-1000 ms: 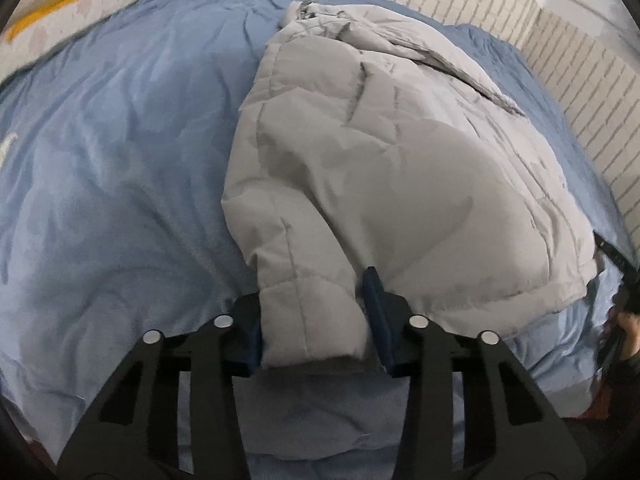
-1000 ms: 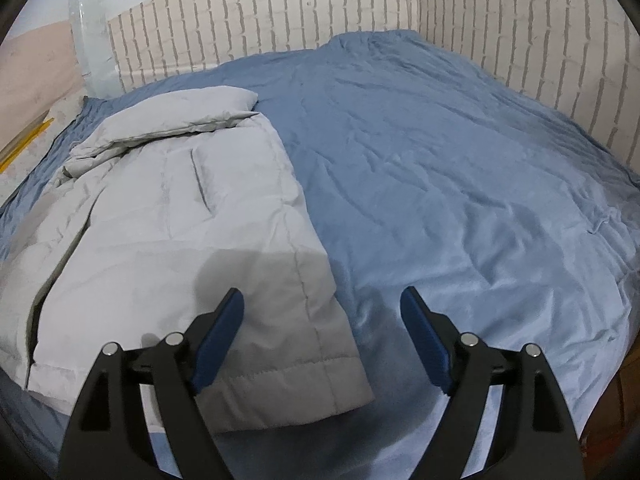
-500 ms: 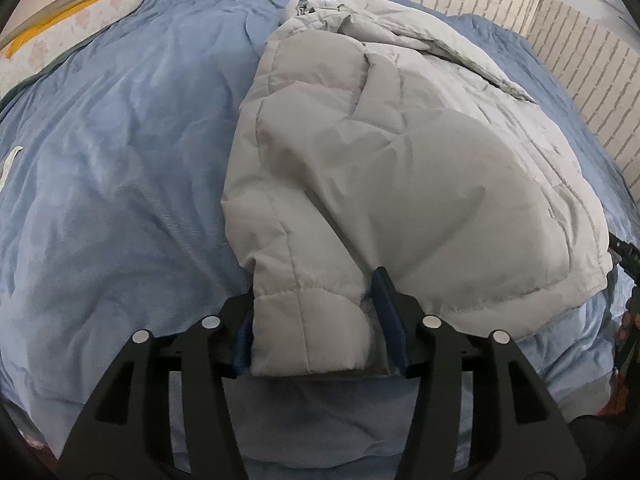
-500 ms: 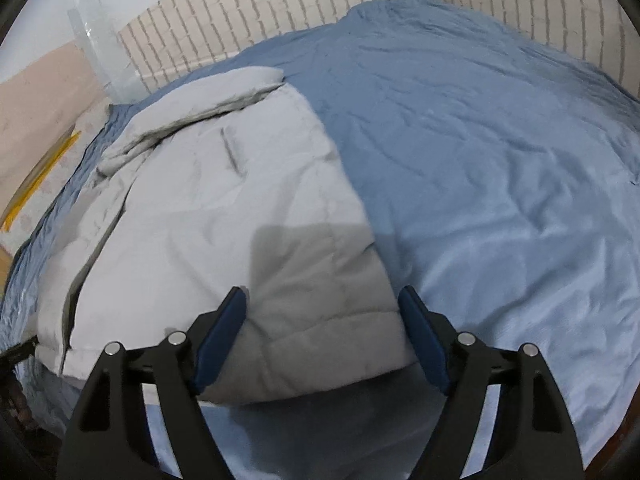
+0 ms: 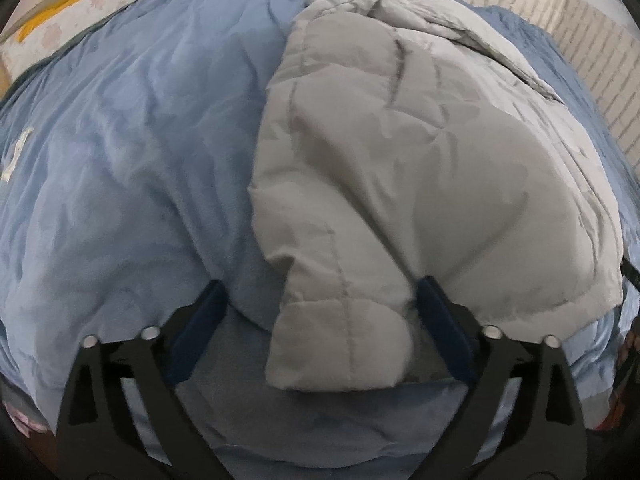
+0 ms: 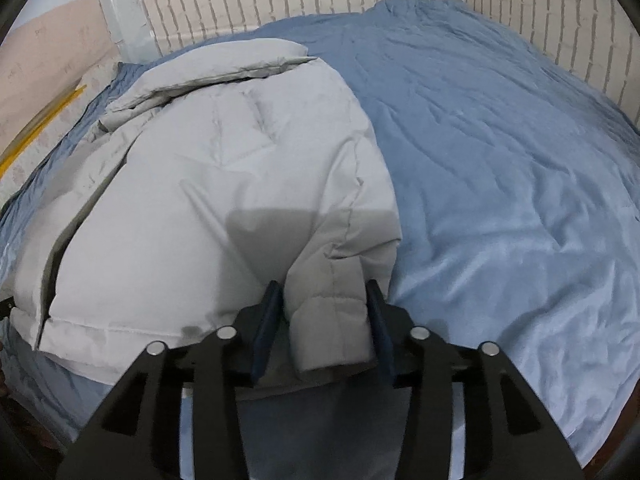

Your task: Fold large clothes

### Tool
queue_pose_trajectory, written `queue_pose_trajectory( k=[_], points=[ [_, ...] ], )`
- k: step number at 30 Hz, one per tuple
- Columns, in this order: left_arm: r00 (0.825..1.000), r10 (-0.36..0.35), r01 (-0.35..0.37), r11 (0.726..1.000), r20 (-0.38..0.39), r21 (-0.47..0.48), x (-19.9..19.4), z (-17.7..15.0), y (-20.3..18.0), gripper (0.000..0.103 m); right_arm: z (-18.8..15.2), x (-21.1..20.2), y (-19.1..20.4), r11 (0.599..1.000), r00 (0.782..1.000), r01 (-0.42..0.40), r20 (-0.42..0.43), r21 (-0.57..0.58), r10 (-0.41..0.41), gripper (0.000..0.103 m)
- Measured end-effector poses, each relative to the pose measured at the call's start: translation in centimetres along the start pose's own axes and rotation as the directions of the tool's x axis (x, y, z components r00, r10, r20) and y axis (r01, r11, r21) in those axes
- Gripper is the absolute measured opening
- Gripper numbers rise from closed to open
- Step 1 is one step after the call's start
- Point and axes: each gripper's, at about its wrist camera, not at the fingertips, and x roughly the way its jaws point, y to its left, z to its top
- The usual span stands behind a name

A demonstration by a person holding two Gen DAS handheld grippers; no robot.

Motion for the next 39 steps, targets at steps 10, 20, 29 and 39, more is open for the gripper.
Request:
queue_pose_trajectory(
  k=[10, 20, 29, 39],
  points=[
    [0.998, 0.032, -0.03, 0.999, 0.062, -0.029, -0.1, -0.8, -0.1, 0.1, -0.5, 0.3, -1.0, 0.999, 1.0, -0.024, 0.003, 0.044, 0.024, 0.059],
    [0.998, -0.004, 0.0, 0.998, 0.059, 0.057, -1.4, -0.9, -1.4, 0.065, -0.5, 0.5, -1.9, 0.992, 0.999, -0.029, -0.022, 0.12, 0.031, 0.069],
    [0.999, -0.046, 0.045, 0.996, 0.023, 0.072, -1.9, -0.7, -1.4, 0.039, -0.5, -1.4, -2.3, 0.993, 0.996, -0.084, -0.027, 0.089, 0.086, 0.034],
    [0.998, -0.035, 0.029, 0.993, 0.047, 0.117, -1.2, 1.0, -2.6, 0.022, 1.3, 0.1, 0.2, 0.999, 0.998, -0.031, -0.046, 0.015, 0.032, 0.024]
  ],
)
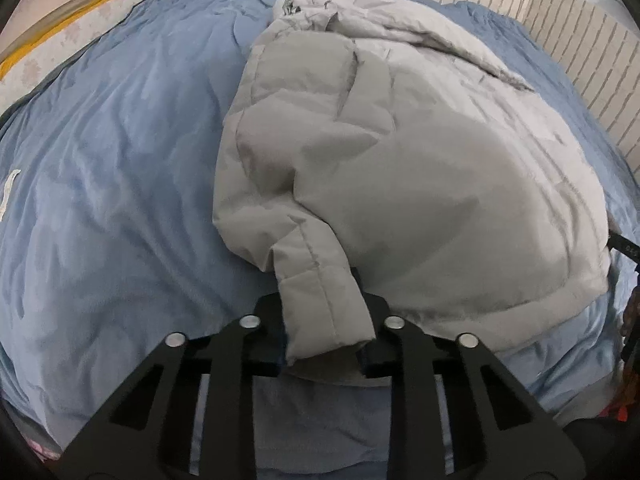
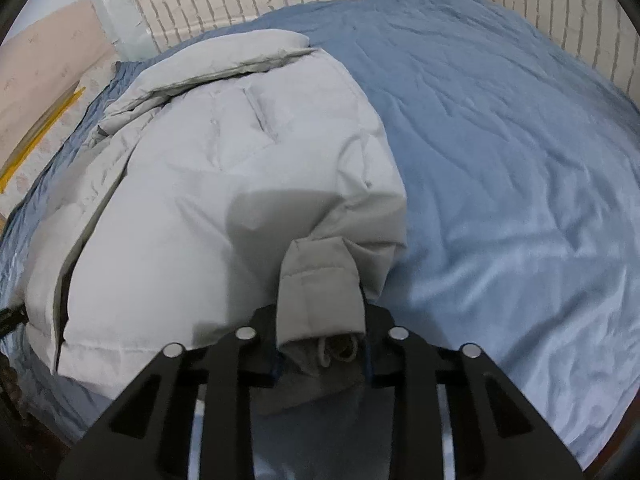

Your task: Fold large clothes

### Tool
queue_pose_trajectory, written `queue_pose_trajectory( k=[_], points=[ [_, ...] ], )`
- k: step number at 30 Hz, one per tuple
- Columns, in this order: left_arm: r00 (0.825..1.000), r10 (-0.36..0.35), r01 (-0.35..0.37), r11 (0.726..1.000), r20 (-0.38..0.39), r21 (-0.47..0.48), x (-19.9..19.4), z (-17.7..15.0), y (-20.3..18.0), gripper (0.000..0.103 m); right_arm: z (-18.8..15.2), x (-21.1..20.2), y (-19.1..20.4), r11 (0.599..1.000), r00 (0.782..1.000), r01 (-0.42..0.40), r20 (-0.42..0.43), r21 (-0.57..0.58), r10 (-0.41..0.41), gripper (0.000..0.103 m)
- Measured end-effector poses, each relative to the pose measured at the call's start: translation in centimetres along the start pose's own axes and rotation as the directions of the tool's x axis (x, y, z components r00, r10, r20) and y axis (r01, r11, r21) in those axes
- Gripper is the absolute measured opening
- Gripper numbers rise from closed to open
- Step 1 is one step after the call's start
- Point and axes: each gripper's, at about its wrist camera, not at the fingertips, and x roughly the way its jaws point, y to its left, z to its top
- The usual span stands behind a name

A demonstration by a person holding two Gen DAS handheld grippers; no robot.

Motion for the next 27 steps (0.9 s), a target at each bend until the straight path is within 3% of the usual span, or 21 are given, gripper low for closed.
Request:
queue_pose_trajectory(
  k=[6, 20, 27],
  points=[
    [0.998, -0.059, 0.061, 0.997, 0.038, -0.054, -1.9, 2.1, 1.5, 0.018, 2.3, -3.3, 0.8, 1.0, 0.996, -0.001, 0.085, -0.022, 0.003, 0.02],
    [0.985, -0.026, 0.026, 1.0, 0.172, 0.004, -5.1, 9.2, 1.3, 0.016, 8.8, -7.9, 3.7, 0.997, 0.975, -0.024, 0.217, -0.073, 0.039, 0.019],
    [0.987, -0.014, 0.01, 1.0, 0.158, 0.027, -3.5, 10.7, 0.7, 0.016, 9.2, -5.0, 3.1, 0.999, 0.986, -0.03, 0.164, -0.036, 0.035, 0.019]
  ],
)
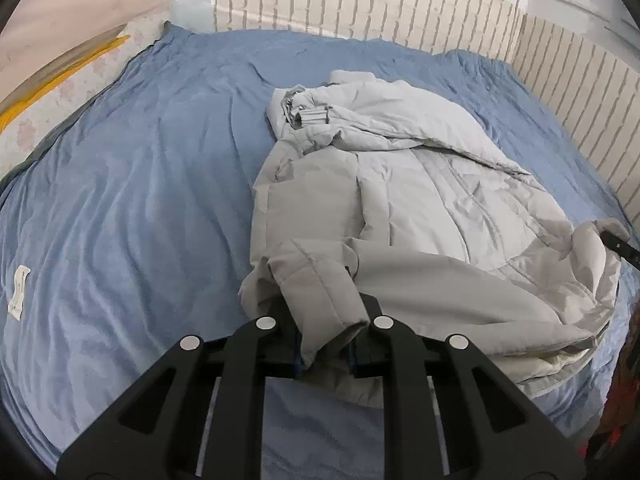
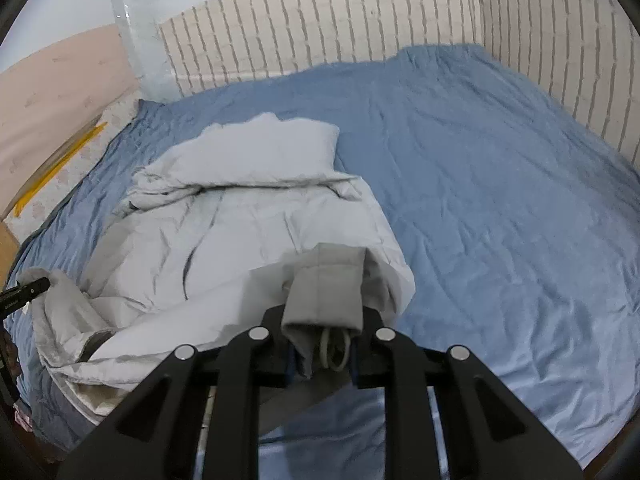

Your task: Fold large clothes

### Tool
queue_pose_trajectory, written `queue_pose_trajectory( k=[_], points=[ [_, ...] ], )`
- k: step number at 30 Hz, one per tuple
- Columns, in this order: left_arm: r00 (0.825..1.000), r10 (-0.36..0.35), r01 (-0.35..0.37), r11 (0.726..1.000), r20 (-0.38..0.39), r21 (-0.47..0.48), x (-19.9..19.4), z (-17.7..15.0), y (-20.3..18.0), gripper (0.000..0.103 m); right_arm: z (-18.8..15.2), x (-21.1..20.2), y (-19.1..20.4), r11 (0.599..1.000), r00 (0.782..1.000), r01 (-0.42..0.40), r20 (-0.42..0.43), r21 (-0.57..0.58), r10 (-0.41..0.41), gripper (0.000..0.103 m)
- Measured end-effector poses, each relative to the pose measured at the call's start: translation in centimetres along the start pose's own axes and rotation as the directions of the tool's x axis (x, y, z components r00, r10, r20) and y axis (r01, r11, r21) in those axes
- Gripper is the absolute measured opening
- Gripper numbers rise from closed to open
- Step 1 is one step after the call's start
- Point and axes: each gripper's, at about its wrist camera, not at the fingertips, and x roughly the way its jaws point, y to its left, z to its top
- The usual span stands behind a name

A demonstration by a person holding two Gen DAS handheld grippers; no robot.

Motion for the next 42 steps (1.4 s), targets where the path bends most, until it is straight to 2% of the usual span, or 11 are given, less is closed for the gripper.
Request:
queue_pose_trajectory(
  k=[8, 13, 16, 19, 26, 31, 36, 42],
  points=[
    [0.998, 0.014, -0.013, 1.0, 0.063, -0.007, -1.1, 3.6, 0.2, 0.015, 3.5, 0.3, 0.4, 1.0, 0.999, -0.014, 0.048, -0.016, 0.015, 0.019],
    [0.996, 0.034, -0.034, 0.999, 0.078, 0.001, -0.5, 5.9, 0.0, 0.015, 6.1, 1.4, 0.6, 1.0, 0.997, -0.025, 0.073, -0.017, 0.026, 0.019],
    [0.997, 0.025, -0.024, 1.0, 0.078, -0.01, 0.1, 7.4, 0.2, 0.015, 7.7, 1.9, 0.7, 0.999, 0.995, -0.038, 0.09, -0.011, 0.039, 0.019],
    [0.994, 0.014, -0.012, 1.0, 0.111, -0.021, -0.2, 9.3, 0.4, 0.015, 9.8, 2.3, 1.0, 0.999, 0.991, -0.036, 0.125, -0.015, 0.037, 0.019],
    [0.969, 0.042, -0.05, 0.998, 0.243, 0.027, -1.5, 15.4, -0.4, 0.015, 16.4, 3.3, 2.2, 0.998, 0.975, -0.045, 0.215, -0.039, 0.052, 0.019],
    [0.955, 0.058, -0.074, 0.996, 0.291, 0.044, -1.4, 19.5, -0.5, 0.015, 20.5, 4.2, 2.7, 0.998, 0.967, -0.051, 0.246, -0.045, 0.061, 0.019],
    [0.948, 0.075, -0.097, 0.994, 0.31, 0.056, -0.1, 22.9, -0.5, 0.015, 24.6, 5.7, 3.8, 0.996, 0.962, -0.04, 0.268, -0.082, 0.061, 0.019],
    [0.959, 0.084, -0.098, 0.994, 0.271, 0.039, 2.7, 26.2, 0.1, 0.014, 27.8, 9.3, 4.4, 0.995, 0.97, -0.045, 0.234, -0.092, 0.065, 0.019]
  ],
)
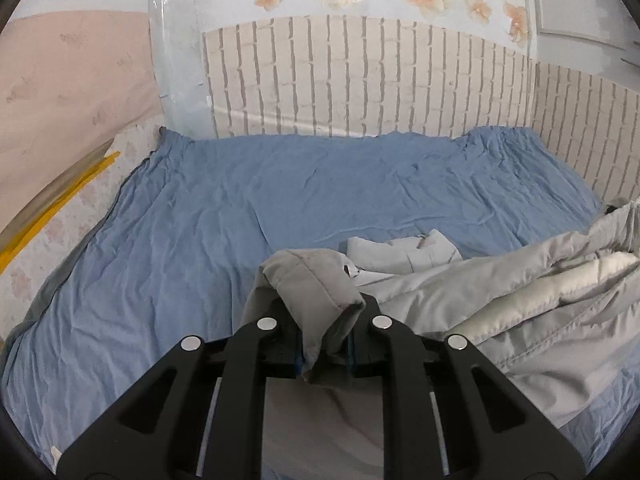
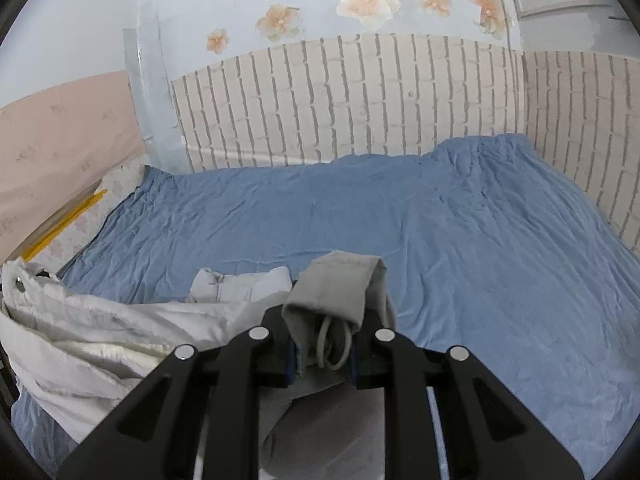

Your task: Fold large clothes

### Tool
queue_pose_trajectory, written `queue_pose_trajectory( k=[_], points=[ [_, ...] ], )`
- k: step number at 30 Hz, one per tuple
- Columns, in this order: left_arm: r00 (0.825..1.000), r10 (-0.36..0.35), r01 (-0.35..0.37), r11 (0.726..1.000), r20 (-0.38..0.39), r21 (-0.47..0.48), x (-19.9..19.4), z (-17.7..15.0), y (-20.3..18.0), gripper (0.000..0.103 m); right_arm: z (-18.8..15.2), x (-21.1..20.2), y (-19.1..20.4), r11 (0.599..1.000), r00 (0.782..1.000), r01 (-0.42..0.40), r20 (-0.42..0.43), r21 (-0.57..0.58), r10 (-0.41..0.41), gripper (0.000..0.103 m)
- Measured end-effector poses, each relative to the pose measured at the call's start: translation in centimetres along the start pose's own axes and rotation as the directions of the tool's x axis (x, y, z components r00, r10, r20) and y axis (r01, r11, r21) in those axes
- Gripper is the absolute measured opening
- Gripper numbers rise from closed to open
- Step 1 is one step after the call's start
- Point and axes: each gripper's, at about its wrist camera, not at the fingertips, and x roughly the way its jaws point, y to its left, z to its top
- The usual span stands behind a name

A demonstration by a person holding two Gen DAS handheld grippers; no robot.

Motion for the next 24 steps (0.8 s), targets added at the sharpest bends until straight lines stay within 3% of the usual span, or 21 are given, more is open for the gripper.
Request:
queue_pose_trajectory(
  k=[10, 18, 24],
  points=[
    [0.998, 0.03, -0.028, 0.999, 0.056, -0.028, 2.8, 4.5, 1.3, 0.015, 4.0, 3.0, 0.7, 1.0, 0.997, 0.02, 0.081, -0.024, -0.018, 0.019],
    [0.992, 0.073, -0.072, 0.997, -0.104, 0.01, 10.5, -0.2, 0.9, 0.015, -0.2, 10.1, 0.1, 0.999, 0.997, 0.048, -0.061, -0.017, -0.048, 0.019],
    [0.989, 0.064, -0.065, 0.998, -0.131, -0.002, 11.0, -0.5, 1.3, 0.016, -0.6, 10.3, 0.1, 0.998, 0.996, 0.054, -0.076, -0.017, -0.055, 0.019]
  ],
)
